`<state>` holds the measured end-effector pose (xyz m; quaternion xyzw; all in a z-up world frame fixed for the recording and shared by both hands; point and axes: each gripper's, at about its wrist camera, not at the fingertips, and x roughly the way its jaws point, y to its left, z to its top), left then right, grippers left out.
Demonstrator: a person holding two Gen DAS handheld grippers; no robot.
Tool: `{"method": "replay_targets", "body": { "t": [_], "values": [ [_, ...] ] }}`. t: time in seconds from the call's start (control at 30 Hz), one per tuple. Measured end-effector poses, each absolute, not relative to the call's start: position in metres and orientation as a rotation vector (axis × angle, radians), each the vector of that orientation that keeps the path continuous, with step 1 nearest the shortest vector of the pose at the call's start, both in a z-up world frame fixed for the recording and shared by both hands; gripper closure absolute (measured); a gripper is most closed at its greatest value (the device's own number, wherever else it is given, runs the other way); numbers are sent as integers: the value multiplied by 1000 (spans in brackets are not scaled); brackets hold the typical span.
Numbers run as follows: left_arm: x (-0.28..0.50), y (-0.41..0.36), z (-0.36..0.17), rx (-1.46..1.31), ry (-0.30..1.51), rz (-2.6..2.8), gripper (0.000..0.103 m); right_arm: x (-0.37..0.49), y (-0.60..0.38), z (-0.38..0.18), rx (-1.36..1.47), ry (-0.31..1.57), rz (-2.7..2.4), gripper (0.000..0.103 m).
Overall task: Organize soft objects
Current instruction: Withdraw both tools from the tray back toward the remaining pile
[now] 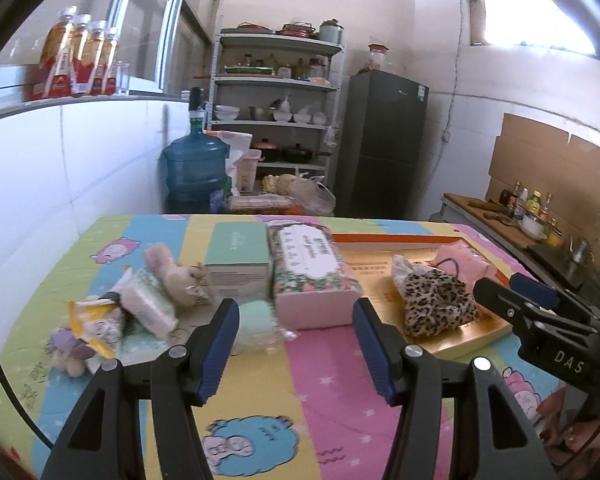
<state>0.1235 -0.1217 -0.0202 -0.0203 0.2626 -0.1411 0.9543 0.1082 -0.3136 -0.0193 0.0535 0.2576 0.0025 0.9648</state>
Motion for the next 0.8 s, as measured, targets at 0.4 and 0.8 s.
{"method": "replay_targets", "body": {
  "t": [0.4, 0.8],
  "values": [
    [113, -62, -23, -77, 522, -200, 44, 111, -265, -14, 66, 520, 67, 26],
    [105, 0, -35, -97, 525, -98, 44, 124, -214, -21, 43, 550, 157, 26]
  ]
}}
